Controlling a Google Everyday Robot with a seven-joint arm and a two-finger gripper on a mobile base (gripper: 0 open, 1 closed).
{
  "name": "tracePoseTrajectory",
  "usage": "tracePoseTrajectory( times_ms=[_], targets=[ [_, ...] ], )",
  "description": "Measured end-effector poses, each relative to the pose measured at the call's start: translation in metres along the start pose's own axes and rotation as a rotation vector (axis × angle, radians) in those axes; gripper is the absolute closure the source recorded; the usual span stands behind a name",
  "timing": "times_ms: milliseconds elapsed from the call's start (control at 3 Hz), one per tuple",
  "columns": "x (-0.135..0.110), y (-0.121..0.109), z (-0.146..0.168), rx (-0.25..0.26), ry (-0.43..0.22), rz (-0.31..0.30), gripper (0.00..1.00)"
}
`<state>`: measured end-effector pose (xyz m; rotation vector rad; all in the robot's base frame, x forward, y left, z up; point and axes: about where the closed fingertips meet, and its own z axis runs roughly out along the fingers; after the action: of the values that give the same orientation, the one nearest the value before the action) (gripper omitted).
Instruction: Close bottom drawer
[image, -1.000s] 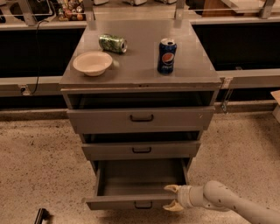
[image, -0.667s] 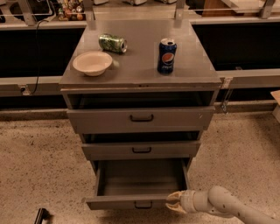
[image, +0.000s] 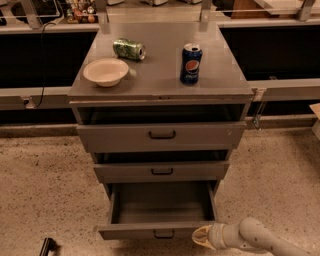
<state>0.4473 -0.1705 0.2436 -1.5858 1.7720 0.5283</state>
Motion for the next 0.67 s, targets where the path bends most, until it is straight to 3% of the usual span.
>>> tracePoseTrajectory(
  times_ms=[333,667],
  targets=[
    [0.019,0.009,0.022,0.007,0.014,0.036,1.00],
    [0.052,0.014,0.044,0.046,0.040,0.059,1.00]
  ],
)
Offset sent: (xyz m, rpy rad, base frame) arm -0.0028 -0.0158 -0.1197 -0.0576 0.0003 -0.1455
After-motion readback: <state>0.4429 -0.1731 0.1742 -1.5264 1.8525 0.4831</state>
